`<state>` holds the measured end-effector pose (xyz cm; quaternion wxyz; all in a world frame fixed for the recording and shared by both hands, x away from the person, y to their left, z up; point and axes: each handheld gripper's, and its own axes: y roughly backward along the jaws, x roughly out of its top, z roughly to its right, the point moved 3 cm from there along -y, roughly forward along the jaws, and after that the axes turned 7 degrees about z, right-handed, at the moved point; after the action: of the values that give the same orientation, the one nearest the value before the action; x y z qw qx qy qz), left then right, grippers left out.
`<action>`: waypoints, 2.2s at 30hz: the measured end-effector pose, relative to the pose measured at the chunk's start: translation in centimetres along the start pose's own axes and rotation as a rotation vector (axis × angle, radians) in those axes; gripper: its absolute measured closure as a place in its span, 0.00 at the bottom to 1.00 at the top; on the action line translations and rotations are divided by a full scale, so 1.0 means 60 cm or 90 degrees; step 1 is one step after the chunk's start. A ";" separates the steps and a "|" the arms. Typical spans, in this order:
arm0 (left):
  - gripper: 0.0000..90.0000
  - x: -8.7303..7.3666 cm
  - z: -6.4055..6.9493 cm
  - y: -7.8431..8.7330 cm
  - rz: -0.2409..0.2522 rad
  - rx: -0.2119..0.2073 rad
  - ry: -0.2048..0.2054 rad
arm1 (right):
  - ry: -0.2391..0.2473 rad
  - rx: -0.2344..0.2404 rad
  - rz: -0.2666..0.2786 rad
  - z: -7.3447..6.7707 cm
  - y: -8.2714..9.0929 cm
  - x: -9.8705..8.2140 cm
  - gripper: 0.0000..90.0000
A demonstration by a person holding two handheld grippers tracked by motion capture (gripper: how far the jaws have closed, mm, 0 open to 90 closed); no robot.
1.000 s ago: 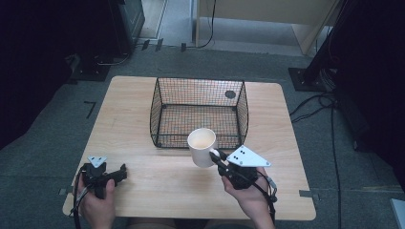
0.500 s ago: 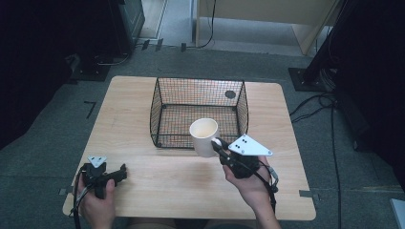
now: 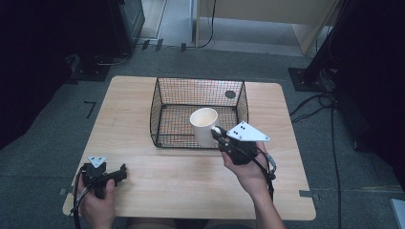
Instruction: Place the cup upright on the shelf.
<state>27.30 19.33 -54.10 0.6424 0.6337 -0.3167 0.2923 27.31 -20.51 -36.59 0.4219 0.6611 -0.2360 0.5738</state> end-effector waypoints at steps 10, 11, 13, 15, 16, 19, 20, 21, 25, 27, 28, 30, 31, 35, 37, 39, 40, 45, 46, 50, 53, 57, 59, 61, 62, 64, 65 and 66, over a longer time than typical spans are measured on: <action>0.02 0.000 0.000 0.000 -0.001 0.000 -0.001 | -0.013 -0.002 0.012 0.022 -0.037 0.012 0.90; 0.02 0.000 0.000 0.000 -0.001 0.000 -0.002 | -0.012 -0.006 0.014 0.024 -0.041 0.013 0.90; 0.02 0.000 0.000 0.000 -0.001 0.000 -0.002 | -0.008 -0.009 0.017 0.028 -0.048 0.016 0.90; 0.02 0.000 0.000 0.000 -0.001 0.000 -0.001 | -0.010 -0.009 0.020 0.033 -0.056 0.017 0.90; 0.02 0.000 0.000 0.000 0.000 0.000 -0.001 | -0.007 -0.008 0.022 0.036 -0.061 0.017 0.90; 0.02 0.000 0.000 0.000 0.000 0.000 -0.001 | -0.010 -0.013 0.022 0.044 -0.075 0.014 0.90; 0.03 0.000 0.000 0.000 0.000 0.000 -0.001 | -0.015 -0.016 0.023 0.047 -0.081 0.012 0.90; 0.02 0.000 0.000 0.000 0.000 0.000 -0.001 | -0.015 -0.017 0.024 0.052 -0.091 0.010 0.90; 0.02 0.000 0.000 0.000 0.000 0.000 -0.001 | -0.017 -0.017 0.023 0.064 -0.108 0.005 0.90; 0.02 0.000 0.000 0.000 0.000 0.000 -0.002 | -0.017 -0.013 0.019 0.070 -0.119 0.004 0.90; 0.02 0.000 0.000 0.000 -0.001 0.000 -0.001 | -0.018 -0.009 0.018 0.073 -0.125 0.003 0.90; 0.02 0.000 0.000 0.000 -0.001 0.000 -0.002 | -0.018 -0.003 0.017 0.080 -0.135 0.002 0.90; 0.02 0.000 0.000 0.000 -0.001 0.000 -0.002 | -0.018 0.000 0.015 0.083 -0.139 0.002 0.90; 0.03 0.000 0.000 0.000 -0.001 0.000 -0.002 | -0.019 0.012 0.018 0.095 -0.155 0.003 0.90; 0.02 0.000 0.000 0.000 -0.001 0.000 -0.002 | -0.015 0.012 0.019 0.102 -0.163 0.004 0.90; 0.02 0.000 0.000 0.000 -0.001 0.000 -0.002 | -0.014 0.016 0.021 0.108 -0.171 0.003 0.90; 0.02 0.000 0.000 0.000 -0.001 0.000 -0.002 | -0.010 0.019 0.021 0.111 -0.175 0.003 0.90; 0.02 0.000 0.000 0.000 -0.001 0.000 -0.002 | -0.005 0.028 0.018 0.122 -0.196 0.000 0.90; 0.02 0.000 0.000 0.000 -0.001 0.000 -0.002 | 0.004 0.031 0.018 0.123 -0.200 0.000 0.90; 0.02 0.000 0.000 0.000 -0.002 0.000 -0.002 | 0.025 0.051 0.022 0.122 -0.215 -0.001 0.90; 0.02 0.000 0.000 0.000 -0.001 0.000 -0.002 | 0.022 0.069 0.027 0.123 -0.228 -0.004 0.90; 0.02 0.000 0.000 0.000 -0.001 0.000 -0.002 | 0.007 0.102 0.021 0.125 -0.249 -0.010 0.90; 0.02 0.000 0.000 0.000 -0.001 0.000 -0.002 | 0.010 0.115 0.018 0.125 -0.257 -0.014 0.90; 0.02 0.000 0.000 0.000 -0.001 0.000 -0.002 | 0.007 0.126 0.014 0.127 -0.266 -0.018 0.90; 0.03 0.000 0.000 0.000 -0.001 0.000 -0.002 | 0.002 0.129 0.010 0.129 -0.271 -0.020 0.90; 0.02 0.000 0.000 0.000 -0.001 0.000 -0.002 | -0.002 0.133 0.002 0.133 -0.278 -0.023 0.90; 0.03 0.000 0.000 0.000 -0.001 0.000 -0.002 | -0.002 0.135 -0.002 0.134 -0.281 -0.025 0.90; 0.03 0.000 0.000 0.000 -0.001 0.000 -0.002 | 0.001 0.137 -0.006 0.135 -0.285 -0.028 0.90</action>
<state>27.29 19.35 -54.09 0.6423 0.6342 -0.3170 0.2909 45.07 -18.42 -42.97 0.3514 0.7030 -0.1700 0.5945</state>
